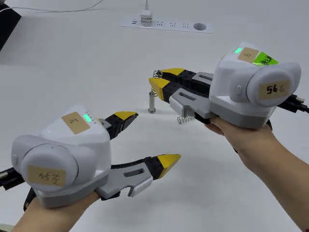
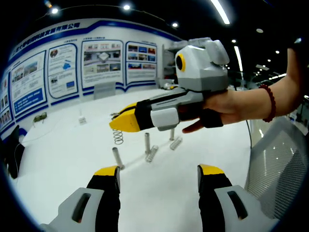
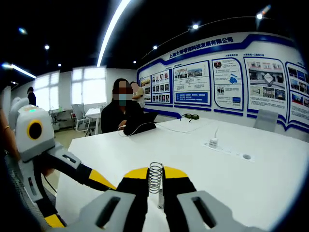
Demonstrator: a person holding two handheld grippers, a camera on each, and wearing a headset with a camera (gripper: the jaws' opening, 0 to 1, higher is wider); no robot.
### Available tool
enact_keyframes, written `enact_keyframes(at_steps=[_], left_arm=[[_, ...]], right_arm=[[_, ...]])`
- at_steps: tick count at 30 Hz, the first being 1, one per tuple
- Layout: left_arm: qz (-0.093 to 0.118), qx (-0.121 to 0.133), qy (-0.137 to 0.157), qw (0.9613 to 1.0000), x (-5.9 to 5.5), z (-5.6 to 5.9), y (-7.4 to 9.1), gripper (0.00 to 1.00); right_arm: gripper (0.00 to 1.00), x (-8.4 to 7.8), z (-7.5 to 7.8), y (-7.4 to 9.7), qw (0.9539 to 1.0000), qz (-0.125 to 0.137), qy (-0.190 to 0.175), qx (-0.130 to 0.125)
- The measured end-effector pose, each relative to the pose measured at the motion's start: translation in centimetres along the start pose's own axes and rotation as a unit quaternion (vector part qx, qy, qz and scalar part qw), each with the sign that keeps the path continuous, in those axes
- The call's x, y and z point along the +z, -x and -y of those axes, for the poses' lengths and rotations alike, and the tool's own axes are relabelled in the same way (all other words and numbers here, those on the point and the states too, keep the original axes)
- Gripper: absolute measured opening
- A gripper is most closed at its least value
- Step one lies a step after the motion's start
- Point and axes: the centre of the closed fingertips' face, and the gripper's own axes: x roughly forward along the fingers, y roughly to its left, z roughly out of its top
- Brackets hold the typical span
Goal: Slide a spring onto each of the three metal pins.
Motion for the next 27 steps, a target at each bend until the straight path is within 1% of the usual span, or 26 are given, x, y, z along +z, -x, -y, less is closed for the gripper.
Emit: enact_keyframes(at_steps=[8, 15, 27], left_arm=[[-0.002, 0.004, 0.007, 1.0000, -0.2, -0.4, 0.0, 0.71], [-0.006, 0.007, 0.007, 0.9999, -0.3, -0.5, -0.1, 0.73], [-0.006, 0.006, 0.008, 0.9999, -0.3, -0.5, -0.1, 0.73]], right_arm=[[0.11, -0.9, 0.7, -1.0, 0.9998, -0.009, 0.014, -0.009], [0.11, -1.5, 1.5, -1.7, 0.9996, -0.018, 0.005, -0.022], [0.11, -2.4, 1.2, -2.2, 0.9993, -0.032, 0.002, -0.021]])
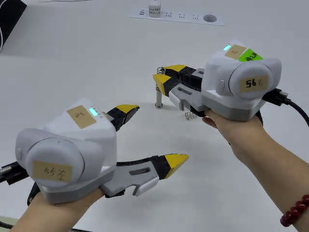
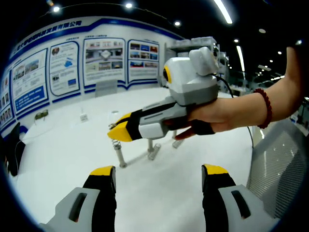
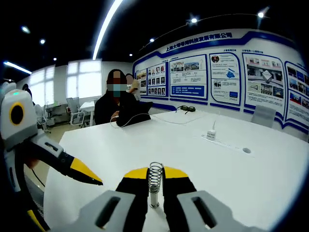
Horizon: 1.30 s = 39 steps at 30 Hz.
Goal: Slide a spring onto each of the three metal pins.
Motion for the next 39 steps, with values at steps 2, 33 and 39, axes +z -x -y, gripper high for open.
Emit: enact_keyframes(at_steps=[2, 33, 39], left_arm=[[-0.001, 0.000, 0.000, 1.0000, 0.0, 0.0, 0.0, 0.73], [-0.006, -0.001, 0.002, 1.0000, -0.1, 0.1, 0.0, 0.71], [-0.005, -0.001, 0.003, 1.0000, -0.1, 0.1, 0.0, 0.71]], right_arm=[[0.11, -0.3, 0.0, -0.1, 1.0000, -0.005, 0.004, -0.002], [0.12, -3.9, -0.3, -1.0, 0.9980, -0.061, -0.010, -0.008], [0.12, -4.7, -0.4, -1.0, 0.9971, -0.075, -0.005, -0.008]])
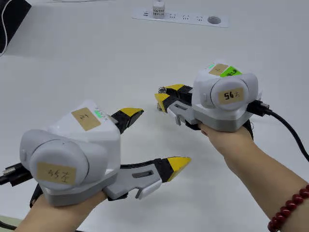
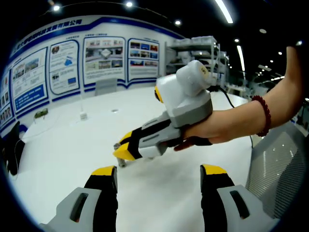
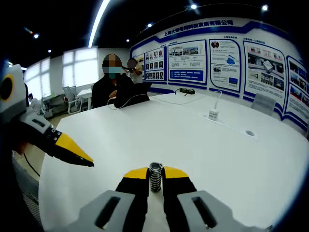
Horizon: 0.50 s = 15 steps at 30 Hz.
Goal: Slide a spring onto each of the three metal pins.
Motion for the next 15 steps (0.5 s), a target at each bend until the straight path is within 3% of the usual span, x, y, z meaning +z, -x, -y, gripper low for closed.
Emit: enact_keyframes(at_steps=[4, 15], left_arm=[[0.002, 0.002, 0.001, 1.0000, 0.04, -0.06, 0.06, 0.72], [-0.001, 0.006, -0.002, 1.0000, -0.05, -0.17, 0.11, 0.71]], right_arm=[[0.12, -0.59, -0.21, -0.07, 0.9999, -0.010, 0.001, 0.002], [0.14, 0.04, -0.26, 0.36, 1.0000, -0.007, -0.001, 0.004]])
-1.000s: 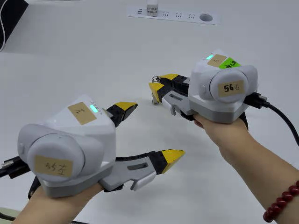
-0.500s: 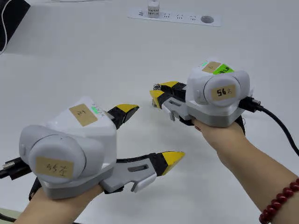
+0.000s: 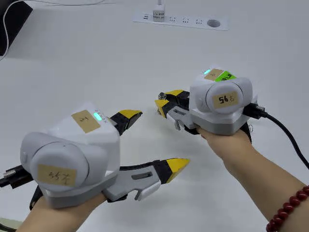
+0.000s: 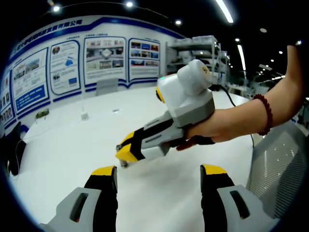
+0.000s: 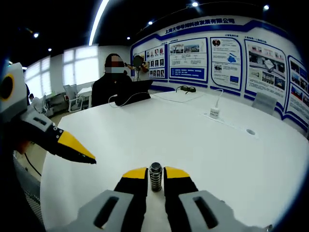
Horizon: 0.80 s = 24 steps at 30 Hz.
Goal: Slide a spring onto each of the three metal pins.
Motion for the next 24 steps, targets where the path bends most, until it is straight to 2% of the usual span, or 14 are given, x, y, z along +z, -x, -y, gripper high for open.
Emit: enact_keyframes(at_steps=[8, 24], left_arm=[[-0.001, 0.004, -0.009, 1.0000, 0.1, -0.1, 0.0, 0.71], [-0.005, 0.000, -0.054, 0.9985, 1.0, -0.1, -0.7, 0.70]], right_arm=[[0.22, 2.5, 0.0, 1.4, 0.9993, 0.034, -0.017, -0.001], [0.37, 3.1, 1.0, 5.4, 0.9993, 0.024, -0.025, -0.015]])
